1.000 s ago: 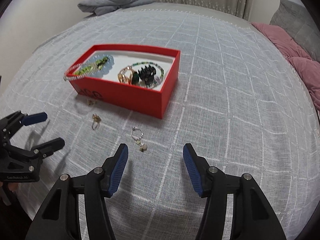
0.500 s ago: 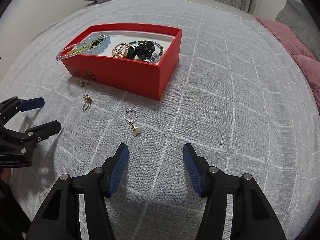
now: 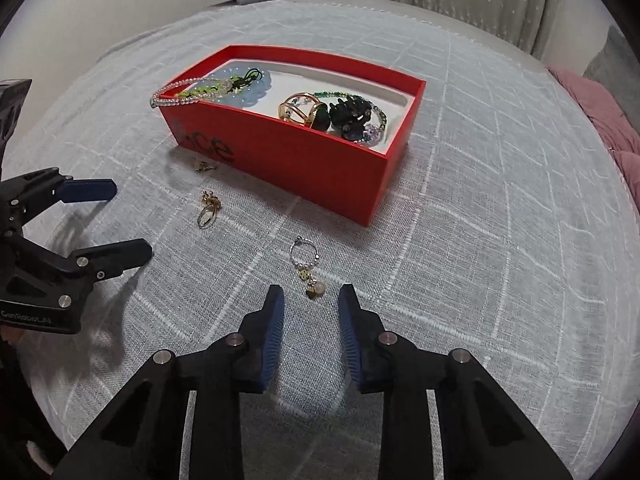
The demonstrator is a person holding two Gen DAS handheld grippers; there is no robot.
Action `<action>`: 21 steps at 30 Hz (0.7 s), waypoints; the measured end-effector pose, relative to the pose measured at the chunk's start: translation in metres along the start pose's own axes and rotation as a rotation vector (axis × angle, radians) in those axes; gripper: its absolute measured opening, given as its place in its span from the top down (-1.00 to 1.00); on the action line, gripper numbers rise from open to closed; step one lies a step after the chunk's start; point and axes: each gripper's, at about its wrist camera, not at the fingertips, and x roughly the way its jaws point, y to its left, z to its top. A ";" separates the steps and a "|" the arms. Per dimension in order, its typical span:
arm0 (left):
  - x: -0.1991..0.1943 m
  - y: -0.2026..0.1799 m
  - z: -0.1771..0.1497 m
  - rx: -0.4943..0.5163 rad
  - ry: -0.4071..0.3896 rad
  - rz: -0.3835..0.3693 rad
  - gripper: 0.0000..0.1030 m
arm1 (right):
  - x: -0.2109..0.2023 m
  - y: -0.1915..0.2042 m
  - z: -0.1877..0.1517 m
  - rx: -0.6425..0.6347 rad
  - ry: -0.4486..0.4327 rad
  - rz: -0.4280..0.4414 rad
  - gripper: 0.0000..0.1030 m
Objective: Organize jewelry
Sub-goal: 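Withdraw both tools and move the right tool toward the silver charm earring, then grasp the silver charm earring with the right tool while the left grasps the gold ring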
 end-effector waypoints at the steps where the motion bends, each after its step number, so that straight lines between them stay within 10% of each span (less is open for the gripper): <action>1: 0.000 0.000 0.000 0.001 -0.001 -0.002 -0.70 | 0.001 0.003 0.003 -0.001 -0.002 -0.001 0.46; 21: 0.006 -0.040 0.021 0.059 -0.037 -0.165 0.16 | -0.001 0.005 0.005 0.002 -0.033 -0.002 0.83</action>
